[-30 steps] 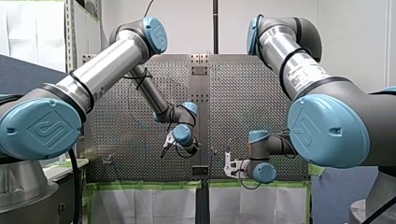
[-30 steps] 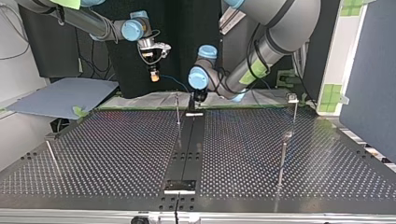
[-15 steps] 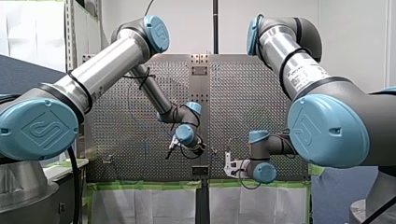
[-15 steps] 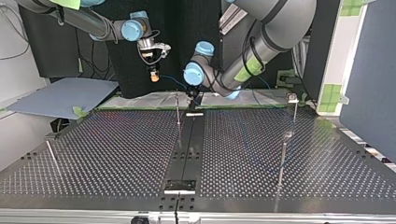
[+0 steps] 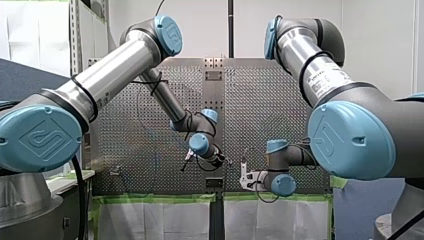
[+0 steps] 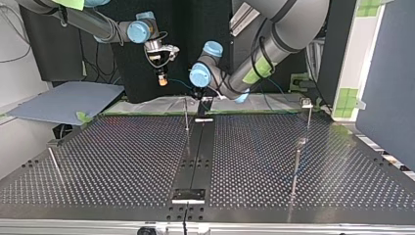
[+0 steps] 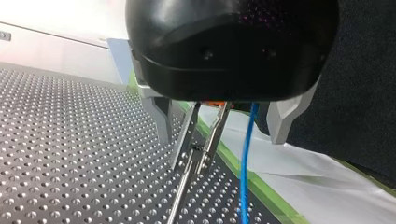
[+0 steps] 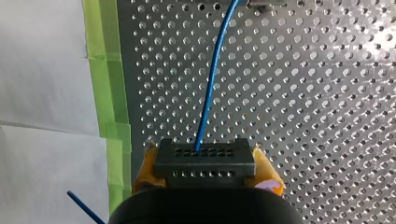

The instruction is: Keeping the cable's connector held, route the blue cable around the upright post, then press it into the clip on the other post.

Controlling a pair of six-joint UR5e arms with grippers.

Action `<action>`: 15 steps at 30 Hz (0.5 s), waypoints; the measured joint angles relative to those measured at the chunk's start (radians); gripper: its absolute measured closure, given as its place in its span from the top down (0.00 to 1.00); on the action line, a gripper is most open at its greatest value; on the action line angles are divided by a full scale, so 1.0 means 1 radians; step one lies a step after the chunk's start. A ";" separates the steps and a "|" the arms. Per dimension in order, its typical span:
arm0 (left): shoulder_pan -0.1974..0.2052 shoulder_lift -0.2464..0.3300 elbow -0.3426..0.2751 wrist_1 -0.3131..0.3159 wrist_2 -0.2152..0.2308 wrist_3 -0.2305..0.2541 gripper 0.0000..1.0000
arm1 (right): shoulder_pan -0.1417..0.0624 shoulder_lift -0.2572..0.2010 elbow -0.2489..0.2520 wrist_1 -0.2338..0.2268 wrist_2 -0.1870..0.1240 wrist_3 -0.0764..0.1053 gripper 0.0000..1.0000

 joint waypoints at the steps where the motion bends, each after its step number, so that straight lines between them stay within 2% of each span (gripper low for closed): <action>1: -0.001 0.000 0.000 0.001 0.003 0.001 1.00 | 0.000 0.000 -0.001 0.001 -0.001 0.000 0.00; 11: -0.007 0.001 0.000 0.031 0.053 0.000 1.00 | 0.000 0.000 -0.005 0.005 -0.006 0.000 0.00; 15: -0.007 0.001 0.000 0.030 0.045 0.000 1.00 | 0.000 0.000 -0.005 0.005 -0.006 0.000 0.00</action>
